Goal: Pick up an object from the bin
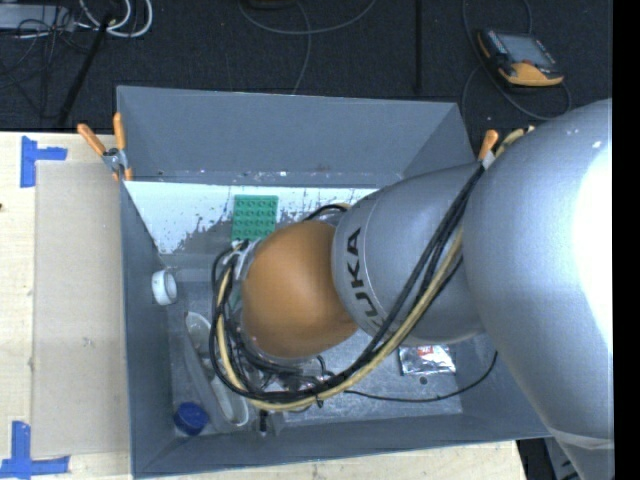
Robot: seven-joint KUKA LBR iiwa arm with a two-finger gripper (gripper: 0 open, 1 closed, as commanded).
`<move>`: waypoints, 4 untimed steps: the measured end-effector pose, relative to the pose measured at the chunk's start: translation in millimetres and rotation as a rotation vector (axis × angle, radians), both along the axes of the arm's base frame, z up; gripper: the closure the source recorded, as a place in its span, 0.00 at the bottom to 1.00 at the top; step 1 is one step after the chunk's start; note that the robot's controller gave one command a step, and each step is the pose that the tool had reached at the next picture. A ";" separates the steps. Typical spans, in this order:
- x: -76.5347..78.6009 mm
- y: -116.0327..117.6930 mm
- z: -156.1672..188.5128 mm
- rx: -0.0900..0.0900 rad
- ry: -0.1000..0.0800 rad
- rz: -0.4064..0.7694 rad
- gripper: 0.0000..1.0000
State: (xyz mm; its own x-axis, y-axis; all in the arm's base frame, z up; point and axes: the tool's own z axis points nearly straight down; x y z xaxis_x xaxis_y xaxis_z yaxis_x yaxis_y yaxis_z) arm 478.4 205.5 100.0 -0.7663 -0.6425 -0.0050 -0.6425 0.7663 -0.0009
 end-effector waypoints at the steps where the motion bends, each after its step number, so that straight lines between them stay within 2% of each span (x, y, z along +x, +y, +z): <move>1: 24.9 30.9 64.4 0.000 -0.001 0.152 0.00; 2: -10.1 31.0 52.2 -0.004 0.009 0.115 0.00; 3: 62.2 11.1 -26.6 0.000 -0.008 0.249 0.00; 4: 57.4 11.9 -29.8 -0.001 0.004 0.249 1.00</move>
Offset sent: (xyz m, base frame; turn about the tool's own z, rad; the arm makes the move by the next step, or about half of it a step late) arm 0.0237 0.0291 0.0630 -0.1526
